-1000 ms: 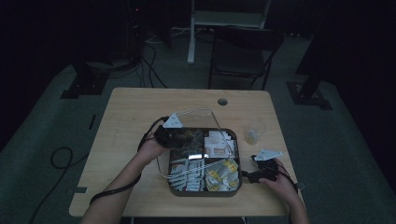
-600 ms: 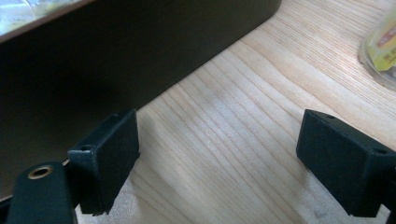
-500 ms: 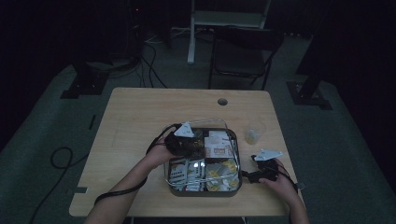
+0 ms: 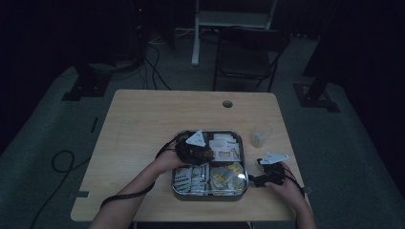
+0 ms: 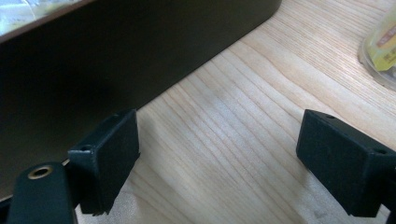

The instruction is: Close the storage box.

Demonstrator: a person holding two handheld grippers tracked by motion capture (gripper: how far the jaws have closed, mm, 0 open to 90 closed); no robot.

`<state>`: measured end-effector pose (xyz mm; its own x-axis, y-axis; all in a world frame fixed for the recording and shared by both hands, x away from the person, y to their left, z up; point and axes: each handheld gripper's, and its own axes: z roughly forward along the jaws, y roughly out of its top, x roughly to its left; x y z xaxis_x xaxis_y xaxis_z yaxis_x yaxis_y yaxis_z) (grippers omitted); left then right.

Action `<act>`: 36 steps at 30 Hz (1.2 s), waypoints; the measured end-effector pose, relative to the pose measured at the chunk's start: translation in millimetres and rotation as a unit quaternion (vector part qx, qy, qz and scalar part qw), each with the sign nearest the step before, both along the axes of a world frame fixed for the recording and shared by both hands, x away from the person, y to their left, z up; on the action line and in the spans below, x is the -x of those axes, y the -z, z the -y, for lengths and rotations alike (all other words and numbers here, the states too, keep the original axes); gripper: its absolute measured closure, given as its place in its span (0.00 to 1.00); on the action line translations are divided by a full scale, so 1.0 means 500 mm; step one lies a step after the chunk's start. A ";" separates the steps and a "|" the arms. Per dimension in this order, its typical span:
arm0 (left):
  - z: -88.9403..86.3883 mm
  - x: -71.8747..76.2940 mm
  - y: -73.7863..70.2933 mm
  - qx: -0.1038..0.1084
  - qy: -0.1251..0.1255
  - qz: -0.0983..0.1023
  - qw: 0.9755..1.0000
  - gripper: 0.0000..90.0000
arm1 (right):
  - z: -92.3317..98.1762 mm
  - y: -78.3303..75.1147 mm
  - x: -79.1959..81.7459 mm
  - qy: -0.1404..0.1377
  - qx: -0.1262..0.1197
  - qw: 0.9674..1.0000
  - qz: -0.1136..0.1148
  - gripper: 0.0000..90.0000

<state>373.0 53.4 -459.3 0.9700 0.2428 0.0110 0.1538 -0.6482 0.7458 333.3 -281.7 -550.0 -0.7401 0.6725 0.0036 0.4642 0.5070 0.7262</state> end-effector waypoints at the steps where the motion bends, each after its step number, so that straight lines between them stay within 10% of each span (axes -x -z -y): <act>1: 0.003 0.001 0.001 -0.001 0.004 0.001 1.000 0.66 | 0.000 0.000 0.000 0.000 0.000 1.000 -0.001 0.14; 36: 0.007 -0.015 0.030 -0.008 0.011 -0.007 1.000 0.66 | 0.000 0.000 0.000 0.001 0.000 1.000 -0.001 0.14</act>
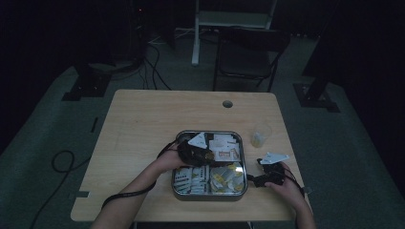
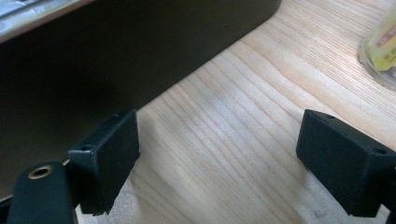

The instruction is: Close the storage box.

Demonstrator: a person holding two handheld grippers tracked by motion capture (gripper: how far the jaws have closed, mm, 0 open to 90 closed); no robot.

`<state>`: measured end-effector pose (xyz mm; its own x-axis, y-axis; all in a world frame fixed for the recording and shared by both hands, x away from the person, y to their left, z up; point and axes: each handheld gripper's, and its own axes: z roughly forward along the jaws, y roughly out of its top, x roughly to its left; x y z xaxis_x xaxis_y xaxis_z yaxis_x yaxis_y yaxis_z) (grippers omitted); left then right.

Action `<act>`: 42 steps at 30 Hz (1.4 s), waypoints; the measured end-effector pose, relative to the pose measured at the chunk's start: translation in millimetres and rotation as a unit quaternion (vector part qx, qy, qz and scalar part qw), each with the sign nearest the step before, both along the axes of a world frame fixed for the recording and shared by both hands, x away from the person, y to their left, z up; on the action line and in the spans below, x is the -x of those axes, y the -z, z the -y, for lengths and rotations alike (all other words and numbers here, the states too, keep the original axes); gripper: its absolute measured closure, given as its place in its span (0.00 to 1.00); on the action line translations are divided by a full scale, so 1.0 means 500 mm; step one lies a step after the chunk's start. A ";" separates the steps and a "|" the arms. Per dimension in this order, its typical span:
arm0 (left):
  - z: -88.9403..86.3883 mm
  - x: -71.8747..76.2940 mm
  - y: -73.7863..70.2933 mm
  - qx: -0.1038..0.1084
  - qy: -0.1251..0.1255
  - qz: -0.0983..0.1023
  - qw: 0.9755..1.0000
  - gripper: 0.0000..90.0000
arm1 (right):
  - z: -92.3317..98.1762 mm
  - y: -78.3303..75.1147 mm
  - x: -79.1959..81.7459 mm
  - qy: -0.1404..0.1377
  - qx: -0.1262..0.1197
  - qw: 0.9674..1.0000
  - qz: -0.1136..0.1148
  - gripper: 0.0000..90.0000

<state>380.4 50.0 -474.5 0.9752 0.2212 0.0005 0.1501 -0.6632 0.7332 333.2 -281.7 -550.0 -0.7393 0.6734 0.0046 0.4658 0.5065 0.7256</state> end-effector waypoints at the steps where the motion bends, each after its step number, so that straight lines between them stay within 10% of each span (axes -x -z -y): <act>1: 0.001 0.000 -0.001 0.000 -0.002 -0.001 1.000 0.66 | 0.000 0.000 0.000 0.000 0.000 1.000 0.000 0.14; 10: -0.001 0.003 0.001 0.005 -0.010 -0.007 1.000 0.65 | 0.000 0.000 0.000 0.000 0.000 1.000 0.000 0.14; 29: -0.030 -0.002 -0.008 0.048 -0.072 -0.030 0.996 0.01 | 0.000 0.000 0.000 0.000 0.001 1.000 0.002 0.14; 42: -0.082 -0.008 -0.015 0.067 -0.135 -0.005 0.989 0.01 | 0.000 0.000 0.000 0.000 0.001 1.000 0.001 0.14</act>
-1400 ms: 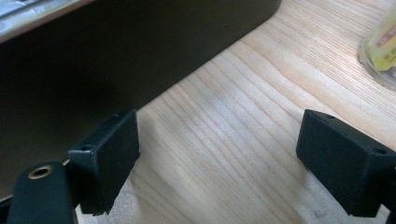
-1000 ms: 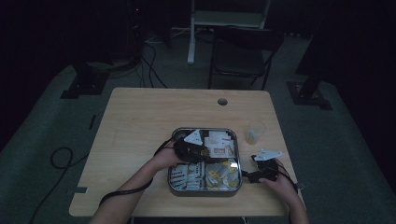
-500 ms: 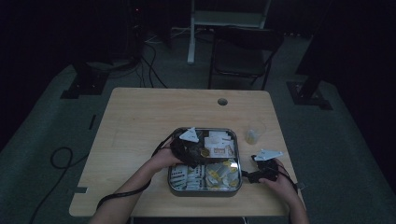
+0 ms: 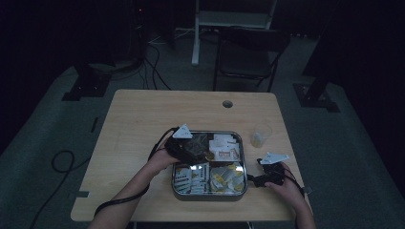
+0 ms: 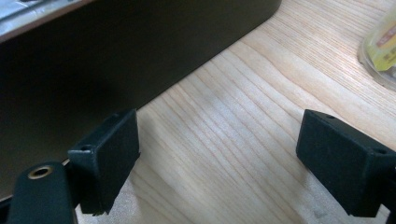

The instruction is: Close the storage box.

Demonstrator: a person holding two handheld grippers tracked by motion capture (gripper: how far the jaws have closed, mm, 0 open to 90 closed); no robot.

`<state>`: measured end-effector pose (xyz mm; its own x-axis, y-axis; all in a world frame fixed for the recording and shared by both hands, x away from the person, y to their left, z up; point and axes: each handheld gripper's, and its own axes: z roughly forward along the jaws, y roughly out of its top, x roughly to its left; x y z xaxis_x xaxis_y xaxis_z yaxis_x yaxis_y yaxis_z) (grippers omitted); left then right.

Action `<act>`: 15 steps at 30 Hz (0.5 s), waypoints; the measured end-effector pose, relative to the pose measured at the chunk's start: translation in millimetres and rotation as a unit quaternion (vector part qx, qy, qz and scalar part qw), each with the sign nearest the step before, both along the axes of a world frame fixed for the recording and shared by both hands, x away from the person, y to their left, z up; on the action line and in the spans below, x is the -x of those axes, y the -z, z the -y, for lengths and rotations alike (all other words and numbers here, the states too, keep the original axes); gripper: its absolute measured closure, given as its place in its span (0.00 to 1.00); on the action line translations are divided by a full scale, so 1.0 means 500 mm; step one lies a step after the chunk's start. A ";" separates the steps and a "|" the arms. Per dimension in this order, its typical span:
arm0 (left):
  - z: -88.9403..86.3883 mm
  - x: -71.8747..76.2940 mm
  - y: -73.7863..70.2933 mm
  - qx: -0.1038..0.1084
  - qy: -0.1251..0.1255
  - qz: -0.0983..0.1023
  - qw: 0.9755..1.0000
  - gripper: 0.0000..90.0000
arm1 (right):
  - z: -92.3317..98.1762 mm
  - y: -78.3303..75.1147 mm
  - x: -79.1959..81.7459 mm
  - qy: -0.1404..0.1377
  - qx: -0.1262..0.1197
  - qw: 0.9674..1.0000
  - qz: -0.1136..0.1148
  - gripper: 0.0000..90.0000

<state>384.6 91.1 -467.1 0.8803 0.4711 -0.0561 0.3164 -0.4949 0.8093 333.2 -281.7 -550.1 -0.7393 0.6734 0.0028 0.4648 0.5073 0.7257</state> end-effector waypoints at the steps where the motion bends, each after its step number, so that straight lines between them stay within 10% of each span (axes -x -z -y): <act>1: -0.003 0.000 0.000 0.001 -0.003 0.001 1.000 0.01 | 0.000 0.000 0.000 0.000 0.000 1.000 0.000 0.14; 15: -0.060 -0.003 0.008 -0.003 -0.052 0.015 0.999 0.01 | 0.000 0.000 0.000 0.000 0.000 1.000 -0.001 0.14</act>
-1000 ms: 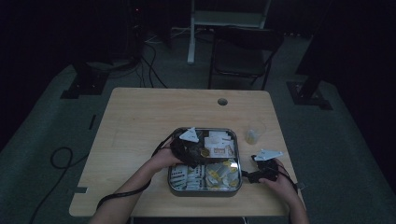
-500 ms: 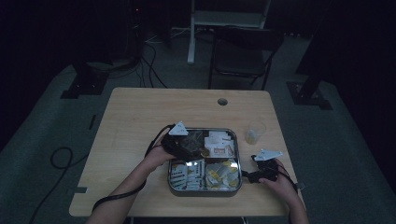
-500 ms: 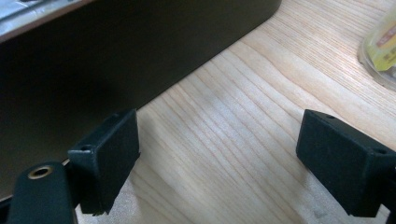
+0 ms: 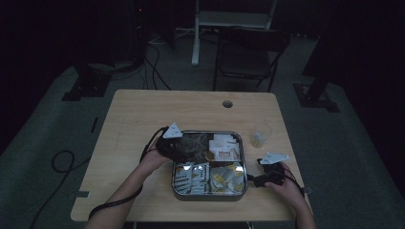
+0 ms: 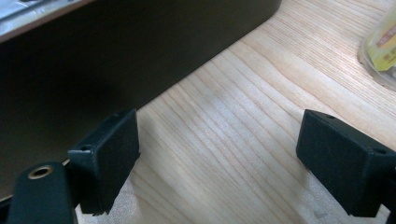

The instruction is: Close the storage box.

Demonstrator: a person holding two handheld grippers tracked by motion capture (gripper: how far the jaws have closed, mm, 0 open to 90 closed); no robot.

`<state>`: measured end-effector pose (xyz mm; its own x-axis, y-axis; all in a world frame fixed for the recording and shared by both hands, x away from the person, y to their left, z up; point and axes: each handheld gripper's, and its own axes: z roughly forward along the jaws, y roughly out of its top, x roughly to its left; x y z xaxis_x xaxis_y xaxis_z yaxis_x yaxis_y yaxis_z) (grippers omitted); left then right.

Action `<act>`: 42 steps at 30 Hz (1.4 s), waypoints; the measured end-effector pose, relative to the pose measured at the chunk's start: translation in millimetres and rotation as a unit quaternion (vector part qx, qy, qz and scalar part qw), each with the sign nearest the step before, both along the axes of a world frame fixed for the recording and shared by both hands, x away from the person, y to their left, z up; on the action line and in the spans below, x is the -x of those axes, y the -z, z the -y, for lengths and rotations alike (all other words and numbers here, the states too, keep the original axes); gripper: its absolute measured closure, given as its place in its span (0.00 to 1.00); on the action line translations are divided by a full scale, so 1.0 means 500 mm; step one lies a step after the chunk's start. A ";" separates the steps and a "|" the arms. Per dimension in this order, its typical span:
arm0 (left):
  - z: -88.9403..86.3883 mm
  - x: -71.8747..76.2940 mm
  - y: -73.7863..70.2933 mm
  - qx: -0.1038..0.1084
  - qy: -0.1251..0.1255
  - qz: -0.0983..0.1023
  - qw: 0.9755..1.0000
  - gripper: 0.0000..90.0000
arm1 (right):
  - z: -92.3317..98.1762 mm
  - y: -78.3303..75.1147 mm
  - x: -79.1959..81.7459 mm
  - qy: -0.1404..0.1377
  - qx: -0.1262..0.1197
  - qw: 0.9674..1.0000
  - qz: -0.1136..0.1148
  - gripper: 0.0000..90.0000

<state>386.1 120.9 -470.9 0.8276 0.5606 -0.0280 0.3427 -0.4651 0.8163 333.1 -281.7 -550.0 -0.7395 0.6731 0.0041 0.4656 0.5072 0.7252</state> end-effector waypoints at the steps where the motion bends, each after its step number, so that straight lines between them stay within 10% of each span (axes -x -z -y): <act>1: -0.006 -0.001 0.001 -0.001 -0.003 0.002 1.000 0.01 | 0.000 0.000 0.000 0.000 0.000 1.000 0.000 0.14; 20: -0.110 0.000 0.026 0.010 -0.073 0.006 0.997 0.01 | 0.000 0.000 0.000 0.000 0.000 1.000 0.000 0.14; 42: -0.259 0.053 0.103 -0.005 -0.184 -0.013 0.983 0.01 | 0.000 0.000 0.000 0.000 0.000 1.000 0.000 0.14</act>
